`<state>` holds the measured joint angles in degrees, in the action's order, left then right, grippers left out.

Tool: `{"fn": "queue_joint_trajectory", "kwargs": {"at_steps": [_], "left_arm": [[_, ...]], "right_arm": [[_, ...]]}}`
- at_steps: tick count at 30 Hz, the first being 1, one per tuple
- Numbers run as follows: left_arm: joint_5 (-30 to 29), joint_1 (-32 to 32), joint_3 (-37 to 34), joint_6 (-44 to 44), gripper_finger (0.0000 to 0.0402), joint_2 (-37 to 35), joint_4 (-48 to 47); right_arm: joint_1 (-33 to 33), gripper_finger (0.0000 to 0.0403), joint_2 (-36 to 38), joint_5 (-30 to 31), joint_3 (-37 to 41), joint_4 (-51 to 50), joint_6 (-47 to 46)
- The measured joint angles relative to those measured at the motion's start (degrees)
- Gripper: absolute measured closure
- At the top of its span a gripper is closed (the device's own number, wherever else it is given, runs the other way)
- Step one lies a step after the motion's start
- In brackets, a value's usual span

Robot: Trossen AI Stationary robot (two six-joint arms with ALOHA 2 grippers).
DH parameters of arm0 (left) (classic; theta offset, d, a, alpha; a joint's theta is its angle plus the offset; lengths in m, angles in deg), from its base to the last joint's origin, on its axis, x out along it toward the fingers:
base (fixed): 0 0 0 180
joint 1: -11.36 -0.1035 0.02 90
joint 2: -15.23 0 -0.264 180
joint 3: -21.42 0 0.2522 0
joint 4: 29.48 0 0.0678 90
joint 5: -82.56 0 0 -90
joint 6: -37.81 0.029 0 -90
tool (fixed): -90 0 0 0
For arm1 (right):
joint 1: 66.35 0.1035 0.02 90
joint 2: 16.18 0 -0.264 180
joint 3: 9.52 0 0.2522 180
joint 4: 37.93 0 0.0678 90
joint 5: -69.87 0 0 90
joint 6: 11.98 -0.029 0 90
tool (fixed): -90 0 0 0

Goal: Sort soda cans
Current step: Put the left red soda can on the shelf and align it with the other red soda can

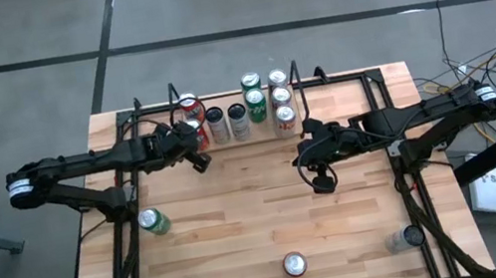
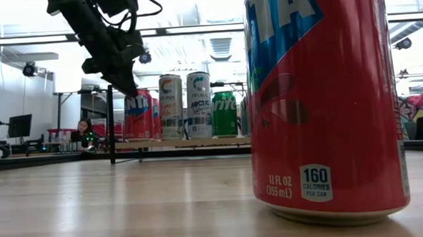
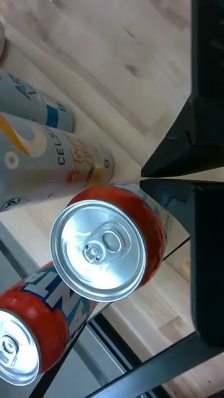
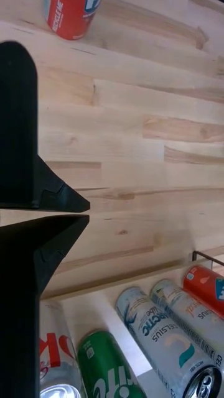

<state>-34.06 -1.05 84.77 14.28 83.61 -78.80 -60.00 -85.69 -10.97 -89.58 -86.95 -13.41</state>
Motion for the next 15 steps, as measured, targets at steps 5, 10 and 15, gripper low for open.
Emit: {"fn": "queue_joint_trajectory", "kwargs": {"at_steps": [5, 10, 15], "left_arm": [[-1.64, 0.00, 0.00, -0.05, 0.0401, 0.00, 0.04], [-2.88, 0.00, 0.00, -0.09, 0.0401, 0.00, 0.66], [-3.07, -0.02, 0.00, 0.32, 0.0401, 0.00, 1.89]], "right_arm": [[0.00, 0.0394, 0.00, -0.01, 0.00, 0.00, 0.02], [0.00, 0.0394, 0.00, -0.01, 0.00, 0.00, 0.02], [0.00, 0.0394, 0.00, -0.01, 0.00, 0.00, 0.14]]}}
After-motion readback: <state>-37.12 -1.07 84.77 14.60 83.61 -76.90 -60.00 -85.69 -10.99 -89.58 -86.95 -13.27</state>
